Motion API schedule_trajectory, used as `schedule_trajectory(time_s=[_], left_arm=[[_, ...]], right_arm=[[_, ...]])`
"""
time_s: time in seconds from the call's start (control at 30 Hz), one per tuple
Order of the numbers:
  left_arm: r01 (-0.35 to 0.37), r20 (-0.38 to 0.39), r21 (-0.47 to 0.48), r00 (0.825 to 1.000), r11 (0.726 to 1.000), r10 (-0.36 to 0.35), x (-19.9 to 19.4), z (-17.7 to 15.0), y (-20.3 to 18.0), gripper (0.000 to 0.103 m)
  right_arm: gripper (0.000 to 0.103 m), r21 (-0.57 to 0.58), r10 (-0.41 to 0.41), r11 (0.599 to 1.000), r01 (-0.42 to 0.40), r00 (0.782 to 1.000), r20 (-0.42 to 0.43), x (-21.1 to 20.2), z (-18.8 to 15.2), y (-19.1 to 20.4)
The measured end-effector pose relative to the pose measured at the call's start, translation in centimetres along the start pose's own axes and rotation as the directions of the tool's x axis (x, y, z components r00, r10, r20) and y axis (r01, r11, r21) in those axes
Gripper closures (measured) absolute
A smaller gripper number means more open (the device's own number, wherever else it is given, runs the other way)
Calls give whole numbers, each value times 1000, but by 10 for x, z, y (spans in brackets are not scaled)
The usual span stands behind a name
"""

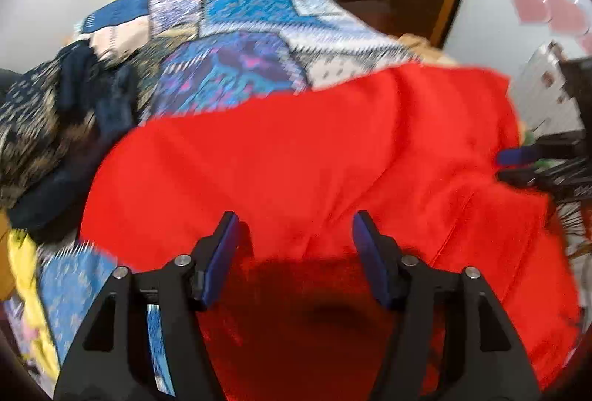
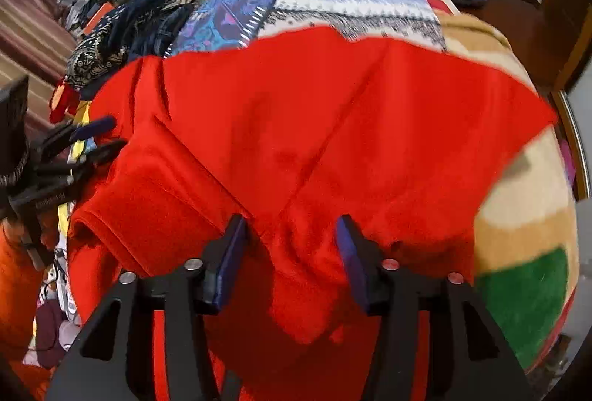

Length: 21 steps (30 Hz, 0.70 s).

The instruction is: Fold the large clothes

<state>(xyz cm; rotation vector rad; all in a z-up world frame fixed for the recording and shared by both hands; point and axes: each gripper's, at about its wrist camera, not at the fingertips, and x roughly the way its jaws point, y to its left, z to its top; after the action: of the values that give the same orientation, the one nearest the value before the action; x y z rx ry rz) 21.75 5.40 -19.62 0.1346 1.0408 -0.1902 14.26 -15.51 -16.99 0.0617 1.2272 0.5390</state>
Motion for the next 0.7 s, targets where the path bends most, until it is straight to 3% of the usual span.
schedule_trajectory(time_s=[0.13,0.23,0.43,0.57,0.7], left_arm=[[-45,20,-57,999,997,46,-3,-27,6,30],[-25,20,-127,999,992,28,-11,-36,20,30],[-104,60,-145,992,984,114,-41,-42,41,30],[-129,100,-229,983,965,155,-59,-41,70,28],[-181,114,-322,967,929,228,-60,-40,95,21]], right_arm=[[48,75,-5,997,4,1000,20,-4,-8,-8],[48,94,-23,995,20,999,24,-13,-7,-11],[48,79,-105,992,97,989,100,-42,-8,-12],[48,113,-171,982,154,973,153,-58,-6,-22],[48,159,-198,973,169,962,187,-66,-1,-36]])
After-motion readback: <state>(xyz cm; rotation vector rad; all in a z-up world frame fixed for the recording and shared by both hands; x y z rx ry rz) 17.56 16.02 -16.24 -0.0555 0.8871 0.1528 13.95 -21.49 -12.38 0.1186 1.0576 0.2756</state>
